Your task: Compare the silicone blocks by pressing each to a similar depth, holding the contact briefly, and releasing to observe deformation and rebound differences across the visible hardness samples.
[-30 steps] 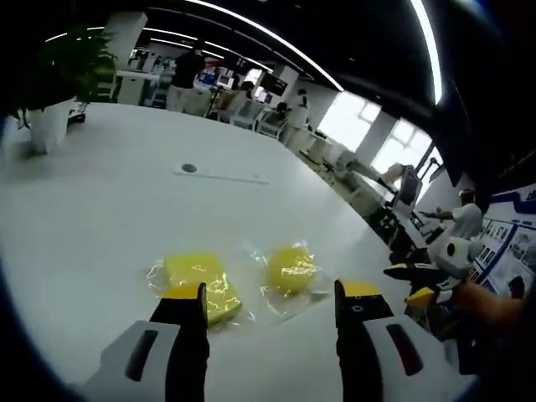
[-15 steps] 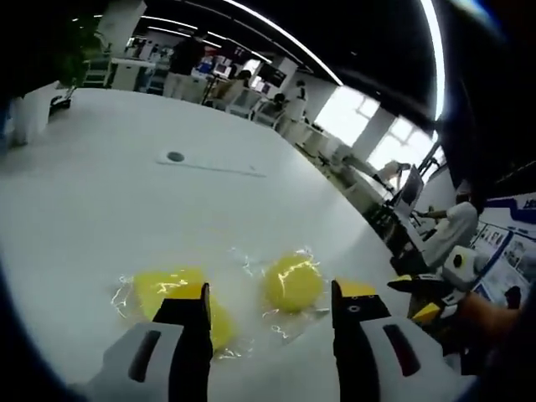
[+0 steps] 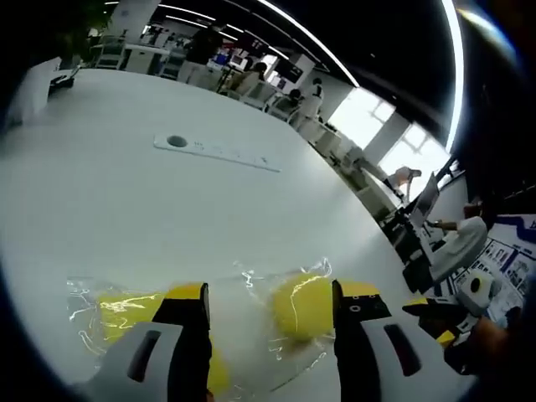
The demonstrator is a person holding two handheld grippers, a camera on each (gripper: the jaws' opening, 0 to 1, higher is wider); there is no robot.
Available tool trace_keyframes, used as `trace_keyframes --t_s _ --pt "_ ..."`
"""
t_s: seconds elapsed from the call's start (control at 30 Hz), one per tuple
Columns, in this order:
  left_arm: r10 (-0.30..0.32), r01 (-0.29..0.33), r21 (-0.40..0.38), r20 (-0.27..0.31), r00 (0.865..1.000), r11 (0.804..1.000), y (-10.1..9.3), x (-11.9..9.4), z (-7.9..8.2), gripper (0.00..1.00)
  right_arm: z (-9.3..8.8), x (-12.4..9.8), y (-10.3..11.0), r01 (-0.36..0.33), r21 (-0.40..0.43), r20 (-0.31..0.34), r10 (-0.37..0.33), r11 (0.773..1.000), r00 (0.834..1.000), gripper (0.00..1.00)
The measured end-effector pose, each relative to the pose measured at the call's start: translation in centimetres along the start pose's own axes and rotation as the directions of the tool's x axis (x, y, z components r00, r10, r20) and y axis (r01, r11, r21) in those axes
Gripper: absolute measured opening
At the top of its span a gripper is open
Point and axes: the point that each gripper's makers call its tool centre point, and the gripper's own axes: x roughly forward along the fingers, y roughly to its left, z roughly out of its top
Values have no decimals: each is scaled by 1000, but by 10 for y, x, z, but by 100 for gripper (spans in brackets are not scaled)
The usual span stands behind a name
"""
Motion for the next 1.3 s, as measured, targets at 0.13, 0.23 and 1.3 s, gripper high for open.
trace_keyframes --t_s 0.13,0.23,1.3 --pt "4 -4 -8 -23 1000 1000 -3 19 -3 57 -2 -1 -3 5 7 -1 -5 1000 1000 52" --pt "20 -21 -25 -38 999 999 -2 29 -8 60 -4 -1 -4 7 12 -3 -7 1000 1000 51" --pt "102 -102 -311 -17 995 945 16 57 -14 19 -5 -9 -19 40 12 -7 -40 999 999 47"
